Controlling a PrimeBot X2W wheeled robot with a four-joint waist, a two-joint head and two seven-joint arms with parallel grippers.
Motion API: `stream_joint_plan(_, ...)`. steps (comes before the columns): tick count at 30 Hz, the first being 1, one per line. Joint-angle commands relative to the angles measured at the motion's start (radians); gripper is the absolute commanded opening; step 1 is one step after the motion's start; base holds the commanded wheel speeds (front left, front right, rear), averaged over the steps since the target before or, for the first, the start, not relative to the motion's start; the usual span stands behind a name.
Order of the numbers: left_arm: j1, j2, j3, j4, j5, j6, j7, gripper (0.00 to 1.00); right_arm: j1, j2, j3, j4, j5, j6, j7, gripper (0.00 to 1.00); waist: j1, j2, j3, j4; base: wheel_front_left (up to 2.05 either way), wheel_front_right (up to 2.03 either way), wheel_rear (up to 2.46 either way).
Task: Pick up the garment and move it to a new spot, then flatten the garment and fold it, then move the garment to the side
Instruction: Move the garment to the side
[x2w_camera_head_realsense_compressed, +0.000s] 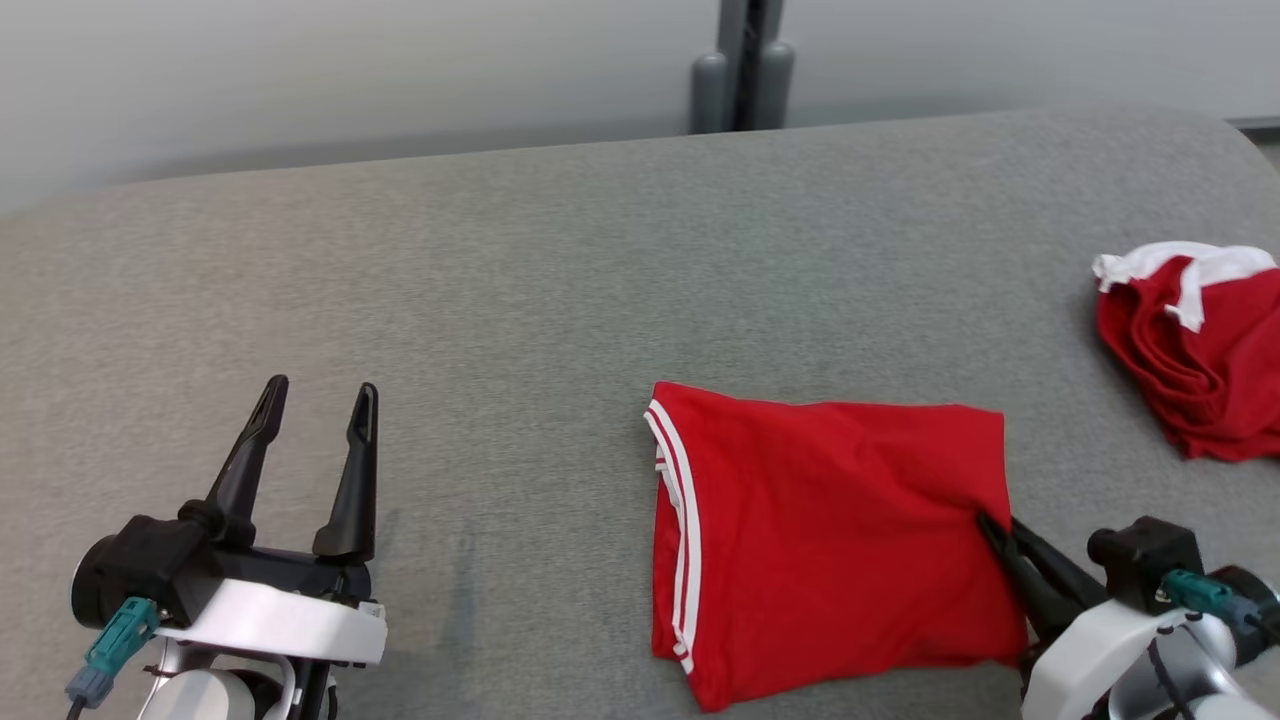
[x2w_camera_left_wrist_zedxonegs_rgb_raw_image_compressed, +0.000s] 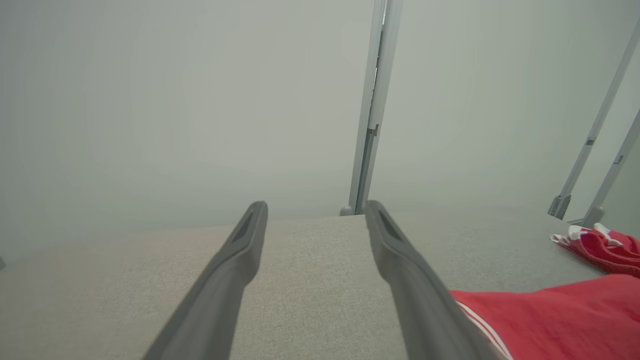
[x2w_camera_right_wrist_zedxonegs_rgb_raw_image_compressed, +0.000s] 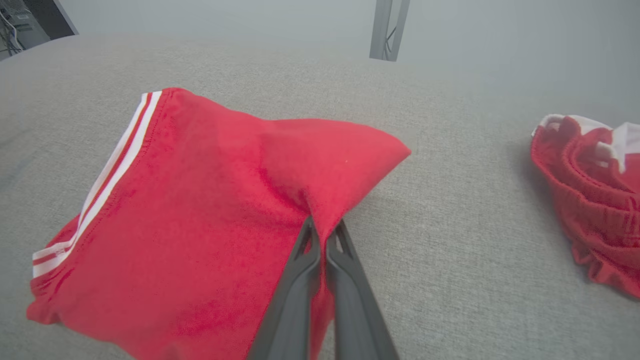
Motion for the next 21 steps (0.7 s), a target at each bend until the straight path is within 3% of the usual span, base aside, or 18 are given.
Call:
stream_joint_plan(1,-0.008,0.005,-0.004,-0.013,0.004,0.002,0.003,1.00,-0.031,-0.022,0.004,-0.014,0.006,-0.001,0.002,0.00,0.0000,0.0000,0.023,-0.053,0.00,0.00,0.00)
stream_joint_plan(5,-0.026,0.012,-0.008,-0.030,0.007,0.000,0.010,1.00,-0.087,-0.053,0.017,-0.026,0.005,-0.001,-0.001,0.00,0.0000,0.0000,0.050,-0.084,0.00,0.00,0.00)
stream_joint_plan(12,-0.088,0.036,-0.026,-0.087,0.025,-0.016,0.027,1.00,-0.330,-0.142,0.004,0.013,0.013,-0.001,-0.040,0.00,0.0000,0.0000,0.166,-0.154,0.00,0.00,0.00)
stream_joint_plan(21,-0.183,0.066,-0.040,-0.153,0.042,-0.031,0.059,1.00,-0.448,-0.228,-0.219,0.152,0.000,-0.001,-0.116,0.00,0.0000,0.0000,0.306,-0.181,0.00,0.00,0.00)
